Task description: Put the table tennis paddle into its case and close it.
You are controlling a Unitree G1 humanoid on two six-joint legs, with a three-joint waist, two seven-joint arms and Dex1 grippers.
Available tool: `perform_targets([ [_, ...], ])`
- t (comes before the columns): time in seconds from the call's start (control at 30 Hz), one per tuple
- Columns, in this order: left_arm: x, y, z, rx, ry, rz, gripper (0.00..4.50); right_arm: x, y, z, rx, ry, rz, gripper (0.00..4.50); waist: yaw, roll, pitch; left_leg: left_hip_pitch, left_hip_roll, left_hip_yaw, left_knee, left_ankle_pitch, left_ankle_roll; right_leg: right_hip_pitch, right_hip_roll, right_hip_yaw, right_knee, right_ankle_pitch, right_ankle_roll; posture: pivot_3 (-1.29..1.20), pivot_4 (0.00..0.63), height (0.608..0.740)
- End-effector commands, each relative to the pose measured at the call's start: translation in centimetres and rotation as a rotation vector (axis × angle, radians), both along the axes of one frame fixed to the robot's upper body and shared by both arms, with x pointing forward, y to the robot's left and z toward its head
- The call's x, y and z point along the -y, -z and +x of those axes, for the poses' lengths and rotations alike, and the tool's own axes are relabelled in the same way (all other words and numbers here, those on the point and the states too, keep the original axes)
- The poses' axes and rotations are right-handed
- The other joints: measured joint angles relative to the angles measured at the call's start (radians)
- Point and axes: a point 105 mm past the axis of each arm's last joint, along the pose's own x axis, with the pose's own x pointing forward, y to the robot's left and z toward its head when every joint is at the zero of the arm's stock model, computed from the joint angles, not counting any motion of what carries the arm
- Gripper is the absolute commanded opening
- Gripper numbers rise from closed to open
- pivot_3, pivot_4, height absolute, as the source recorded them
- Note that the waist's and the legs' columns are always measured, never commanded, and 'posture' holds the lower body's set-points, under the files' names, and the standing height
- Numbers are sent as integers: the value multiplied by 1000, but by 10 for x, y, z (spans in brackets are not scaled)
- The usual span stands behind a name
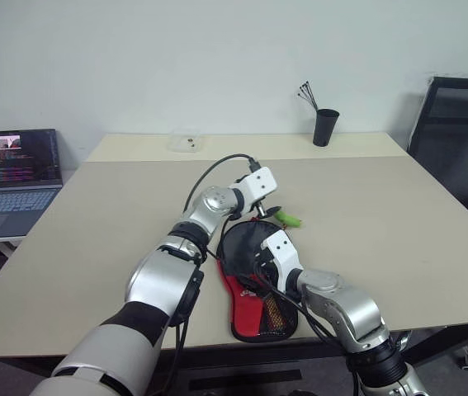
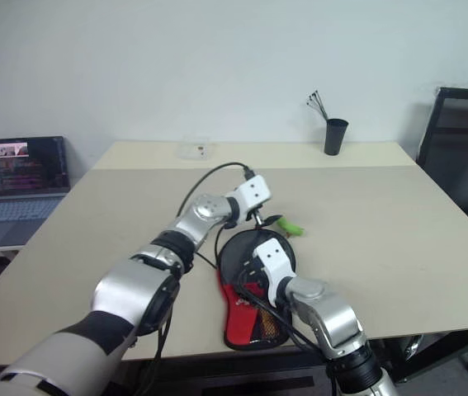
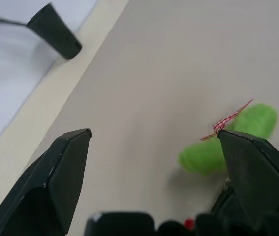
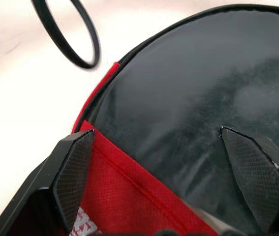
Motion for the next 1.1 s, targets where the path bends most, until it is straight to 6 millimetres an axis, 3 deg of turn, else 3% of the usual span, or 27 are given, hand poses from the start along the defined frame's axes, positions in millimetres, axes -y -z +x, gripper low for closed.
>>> perform_targets([
  [0.03, -7, -7, -3, -35, 29, -88, 4481, 1, -14, -3, 19, -16, 20, 4500, 0, 0, 0, 0, 0, 0, 0, 0, 0, 0, 0, 0, 0, 0, 0, 0, 150, 740],
  [0.23, -12, 21, -20, -249, 138, -117, 4481, 3, -23, -3, 35, -37, 18, 4500, 0, 0, 0, -1, 0, 0, 0, 0, 0, 0, 0, 0, 0, 0, 0, 0, 150, 740],
  [0.37, -14, 27, -28, -314, 189, -141, 4481, 12, -36, -4, 57, -49, 27, 4500, 0, 0, 1, -1, 0, 0, 0, 0, 0, -1, 0, 0, 0, 0, 0, 0, 150, 740],
  [0.67, -34, 47, -39, -410, 207, -161, 4481, 63, -78, 2, 131, -21, 27, 4500, 1, 0, 1, -1, 0, -1, 0, 0, 0, -1, -1, 0, 0, 0, 0, 0, 150, 740],
  [0.87, -39, 50, -48, -426, 241, -215, 4481, 82, -95, 22, 195, 43, 15, 4500, 1, 0, 1, -1, 1, 0, 0, 0, 0, -1, -3, 1, 0, 0, 0, 0, 150, 740],
  [1.1, -34, 64, -58, -445, 269, -204, 4481, 70, -98, 57, 242, 101, 29, 4500, 0, 1, 1, -1, 1, 0, 0, 0, 0, -1, -2, 3, 0, 0, -1, 0, 150, 740],
])
